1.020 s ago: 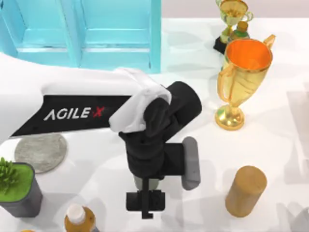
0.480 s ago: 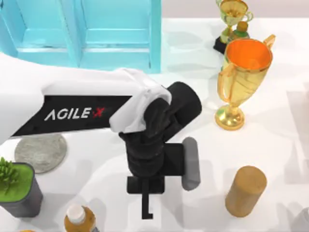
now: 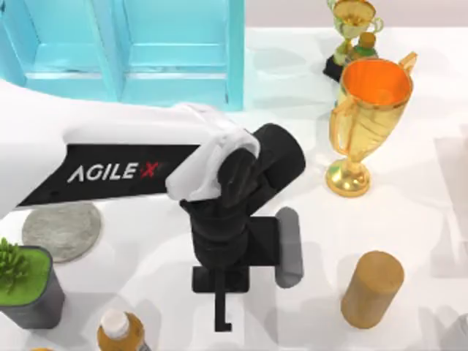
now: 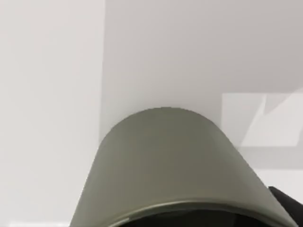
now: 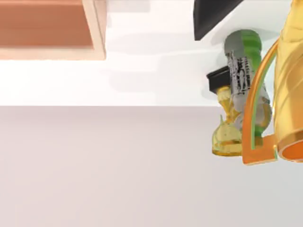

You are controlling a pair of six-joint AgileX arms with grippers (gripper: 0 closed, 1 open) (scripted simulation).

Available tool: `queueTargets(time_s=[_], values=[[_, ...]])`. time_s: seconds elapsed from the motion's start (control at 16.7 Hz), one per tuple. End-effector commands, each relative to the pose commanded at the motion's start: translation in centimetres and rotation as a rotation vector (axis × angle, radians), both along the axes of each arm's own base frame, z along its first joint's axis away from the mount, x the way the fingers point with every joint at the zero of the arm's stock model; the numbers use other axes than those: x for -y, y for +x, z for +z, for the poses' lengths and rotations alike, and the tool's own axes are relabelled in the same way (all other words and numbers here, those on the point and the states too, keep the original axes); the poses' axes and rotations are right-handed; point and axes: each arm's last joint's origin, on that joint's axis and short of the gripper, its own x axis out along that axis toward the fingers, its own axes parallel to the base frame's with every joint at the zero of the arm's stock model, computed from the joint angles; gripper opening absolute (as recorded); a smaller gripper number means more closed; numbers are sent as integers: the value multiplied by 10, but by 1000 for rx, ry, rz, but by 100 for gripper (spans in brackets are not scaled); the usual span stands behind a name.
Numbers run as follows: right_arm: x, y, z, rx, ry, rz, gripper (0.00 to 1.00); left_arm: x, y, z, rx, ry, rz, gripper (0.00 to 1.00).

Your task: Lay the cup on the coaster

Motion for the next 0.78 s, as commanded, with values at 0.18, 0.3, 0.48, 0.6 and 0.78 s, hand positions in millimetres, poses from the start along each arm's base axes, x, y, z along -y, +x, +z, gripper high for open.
queueTargets(time_s=[0.18, 0.3, 0.48, 0.6, 0.78], values=[[0, 0, 0, 0, 0, 0, 100, -10, 13, 5, -2, -3, 112, 0], [0, 0, 0, 0, 0, 0, 100, -25, 29, 12, -5, -8, 269, 0], [0, 0, 0, 0, 0, 0, 100, -60, 56, 25, -16, -8, 597, 0], [0, 0, 0, 0, 0, 0, 100, -89, 73, 34, -26, -6, 861, 0], [0, 0, 0, 0, 0, 0, 100, -134, 91, 49, -33, -13, 1232, 0]])
